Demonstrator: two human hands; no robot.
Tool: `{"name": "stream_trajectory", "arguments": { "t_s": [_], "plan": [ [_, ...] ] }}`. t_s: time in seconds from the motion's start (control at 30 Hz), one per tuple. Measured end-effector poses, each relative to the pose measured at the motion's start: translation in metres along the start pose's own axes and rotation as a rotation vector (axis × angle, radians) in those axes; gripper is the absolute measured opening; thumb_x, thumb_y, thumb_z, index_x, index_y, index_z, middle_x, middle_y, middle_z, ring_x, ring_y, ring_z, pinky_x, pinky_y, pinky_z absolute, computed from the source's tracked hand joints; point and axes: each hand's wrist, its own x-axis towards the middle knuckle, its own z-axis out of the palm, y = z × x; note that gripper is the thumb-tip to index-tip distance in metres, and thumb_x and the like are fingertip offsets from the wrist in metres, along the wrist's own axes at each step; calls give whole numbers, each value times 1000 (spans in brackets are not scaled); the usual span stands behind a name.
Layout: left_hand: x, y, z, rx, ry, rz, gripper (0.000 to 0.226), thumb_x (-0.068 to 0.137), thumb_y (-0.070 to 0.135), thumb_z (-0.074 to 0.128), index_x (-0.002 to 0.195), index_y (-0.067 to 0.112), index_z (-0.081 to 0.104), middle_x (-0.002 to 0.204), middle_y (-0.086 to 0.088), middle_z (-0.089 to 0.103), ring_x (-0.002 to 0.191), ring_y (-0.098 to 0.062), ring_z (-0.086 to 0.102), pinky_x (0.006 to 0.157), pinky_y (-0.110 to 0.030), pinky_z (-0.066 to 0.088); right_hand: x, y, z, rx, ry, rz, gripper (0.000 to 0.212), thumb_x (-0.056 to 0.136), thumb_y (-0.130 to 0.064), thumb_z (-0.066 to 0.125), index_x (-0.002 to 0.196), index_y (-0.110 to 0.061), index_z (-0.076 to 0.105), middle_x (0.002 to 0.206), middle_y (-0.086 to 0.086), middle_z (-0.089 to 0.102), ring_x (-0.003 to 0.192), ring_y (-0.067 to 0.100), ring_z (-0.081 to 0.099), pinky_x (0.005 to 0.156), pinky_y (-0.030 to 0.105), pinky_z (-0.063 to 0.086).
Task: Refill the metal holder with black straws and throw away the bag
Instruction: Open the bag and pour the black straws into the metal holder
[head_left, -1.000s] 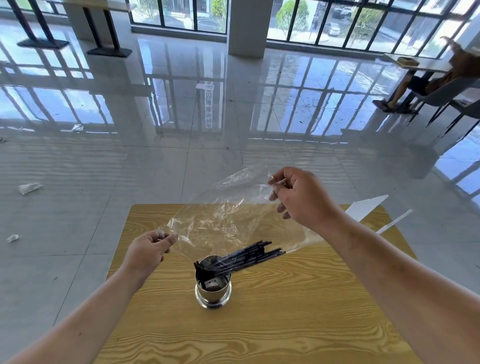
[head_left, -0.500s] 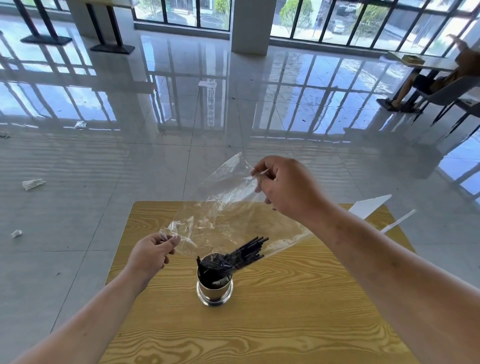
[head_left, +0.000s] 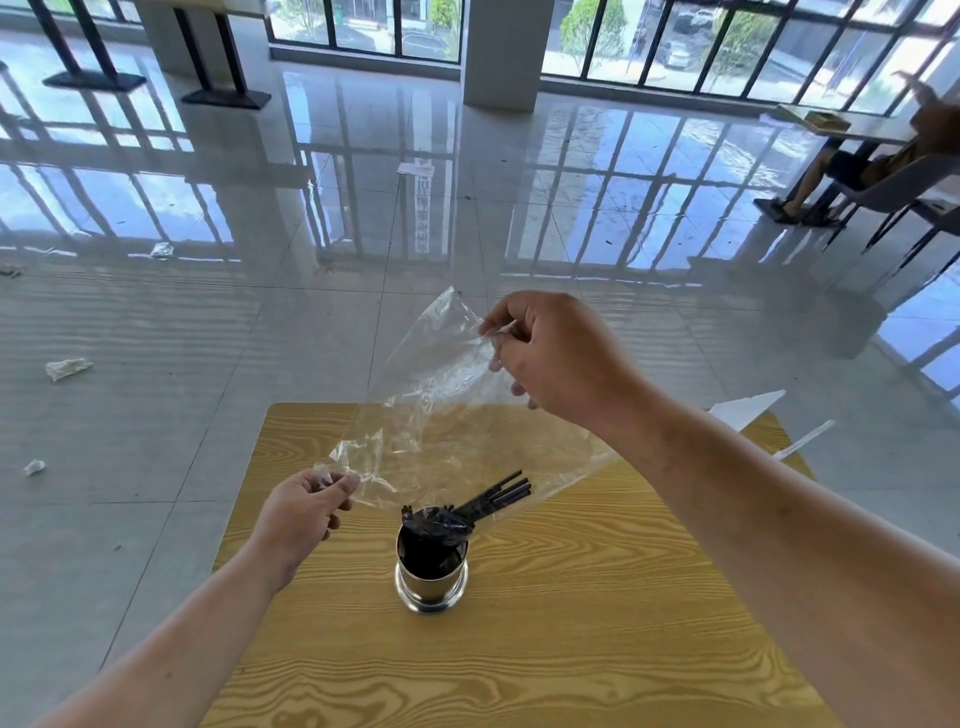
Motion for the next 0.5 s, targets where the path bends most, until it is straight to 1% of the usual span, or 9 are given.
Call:
{"name": "stream_trajectory", "arguments": {
  "t_s": [0.13, 0.27, 0.37, 0.5],
  "plan": [
    [1, -1, -3, 7, 14, 5, 20, 95, 33, 81, 92, 14, 78, 69, 4, 73, 52, -7, 58, 58, -29, 49, 2, -5, -3, 23, -4, -11, 11, 104, -19, 66, 103, -25, 76, 83, -1, 78, 67, 24, 75, 61, 53, 65],
    [1, -6, -12, -4, 3, 6, 23, 95, 36, 80, 95, 13, 76, 69, 4, 71, 55, -9, 57, 57, -30, 47, 2, -3, -4, 12, -22, -12, 14, 103, -14, 66, 102, -25, 75, 81, -1, 78, 61, 21, 75, 57, 52, 64],
    [-1, -11, -17, 15, -8, 6, 24, 96, 37, 78, 97, 14, 75, 68, 5, 71, 58, -11, 57, 56, -29, 47, 3, -3, -4, 6, -26, -14, 13, 103, -16, 66, 101, -25, 75, 80, -3, 79, 58, 19, 75, 56, 50, 65],
    [-3, -16, -20, 15, -22, 5, 25, 96, 38, 78, 96, 14, 76, 69, 5, 71, 56, -9, 57, 55, -28, 47, 4, -6, -6, 7, -34, -40, 14, 103, -15, 66, 100, -26, 75, 79, -4, 78, 57, 17, 74, 53, 46, 65]
  ]
}}
